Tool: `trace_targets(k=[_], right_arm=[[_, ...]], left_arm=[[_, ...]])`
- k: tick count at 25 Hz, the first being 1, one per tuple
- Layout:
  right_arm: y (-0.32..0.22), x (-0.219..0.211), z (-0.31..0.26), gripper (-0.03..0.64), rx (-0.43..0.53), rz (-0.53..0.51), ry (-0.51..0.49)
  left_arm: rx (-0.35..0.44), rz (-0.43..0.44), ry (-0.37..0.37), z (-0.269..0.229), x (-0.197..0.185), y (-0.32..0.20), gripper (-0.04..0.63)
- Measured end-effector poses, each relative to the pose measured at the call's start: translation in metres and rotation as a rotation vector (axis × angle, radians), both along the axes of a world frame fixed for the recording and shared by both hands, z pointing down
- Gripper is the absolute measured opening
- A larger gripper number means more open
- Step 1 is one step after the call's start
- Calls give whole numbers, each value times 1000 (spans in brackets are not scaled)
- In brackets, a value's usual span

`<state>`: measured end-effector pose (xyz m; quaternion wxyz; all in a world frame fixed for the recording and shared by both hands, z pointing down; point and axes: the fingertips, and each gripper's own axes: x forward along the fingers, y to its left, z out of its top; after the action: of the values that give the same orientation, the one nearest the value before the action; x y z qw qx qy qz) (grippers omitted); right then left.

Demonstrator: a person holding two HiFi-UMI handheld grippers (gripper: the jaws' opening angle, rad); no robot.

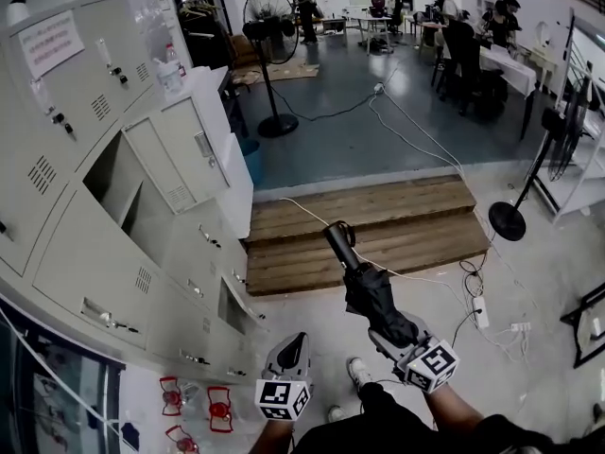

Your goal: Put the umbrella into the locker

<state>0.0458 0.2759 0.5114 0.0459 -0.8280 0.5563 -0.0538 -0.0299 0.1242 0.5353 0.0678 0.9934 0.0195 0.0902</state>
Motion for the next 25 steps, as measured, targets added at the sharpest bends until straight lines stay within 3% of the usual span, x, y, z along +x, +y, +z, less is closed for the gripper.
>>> trace_targets(k=[14,25], right_arm=[[-80,113,0,212,-10,-143,31],[-156,163,7,210,-65,-353,48]], left_arm=[[19,-131,-4,-3,88,-68,-3],[49,-329,-21,-15,118,-125,-3]])
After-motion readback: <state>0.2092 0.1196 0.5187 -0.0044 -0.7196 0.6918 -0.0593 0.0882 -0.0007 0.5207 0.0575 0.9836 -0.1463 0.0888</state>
